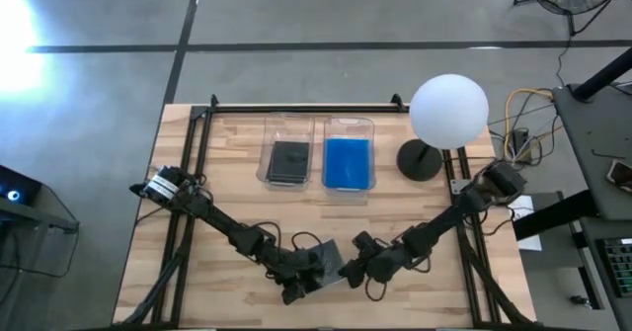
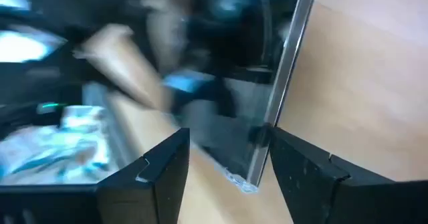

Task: Pick & place jewel cases by type
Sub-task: Put the black cd case into the left transparent bin

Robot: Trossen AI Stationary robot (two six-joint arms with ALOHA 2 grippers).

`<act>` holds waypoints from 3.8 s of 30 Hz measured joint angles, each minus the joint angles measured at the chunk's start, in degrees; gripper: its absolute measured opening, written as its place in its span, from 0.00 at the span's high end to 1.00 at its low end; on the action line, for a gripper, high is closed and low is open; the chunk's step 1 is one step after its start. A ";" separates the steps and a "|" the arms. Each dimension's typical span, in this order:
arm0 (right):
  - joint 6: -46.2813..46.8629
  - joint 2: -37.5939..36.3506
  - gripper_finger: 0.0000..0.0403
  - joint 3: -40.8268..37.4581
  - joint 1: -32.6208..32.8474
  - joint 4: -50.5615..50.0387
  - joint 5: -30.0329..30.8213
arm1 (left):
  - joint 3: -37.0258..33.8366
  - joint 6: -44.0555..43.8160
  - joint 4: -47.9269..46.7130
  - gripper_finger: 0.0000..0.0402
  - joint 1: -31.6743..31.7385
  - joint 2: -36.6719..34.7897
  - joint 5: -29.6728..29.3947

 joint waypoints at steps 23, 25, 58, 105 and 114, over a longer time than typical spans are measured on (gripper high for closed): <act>7.72 -2.00 0.53 0.47 -1.97 -15.47 3.34 | -1.08 0.22 1.31 0.66 -0.14 0.00 0.19; 6.74 -0.41 0.53 0.48 -1.95 -13.38 0.86 | -1.10 0.22 1.68 0.66 -0.14 0.00 0.19; -15.60 5.11 0.51 19.45 -3.80 -6.97 -4.33 | -3.38 -0.04 4.02 0.66 -3.87 0.00 -3.37; -57.18 -3.96 0.92 31.86 -23.11 -31.56 -12.98 | -29.96 -40.78 -2.36 0.66 -32.25 -32.00 -56.96; -81.58 4.74 0.92 53.69 -41.63 -49.89 -16.27 | -33.13 -37.95 -3.03 0.66 -31.34 -40.63 -66.00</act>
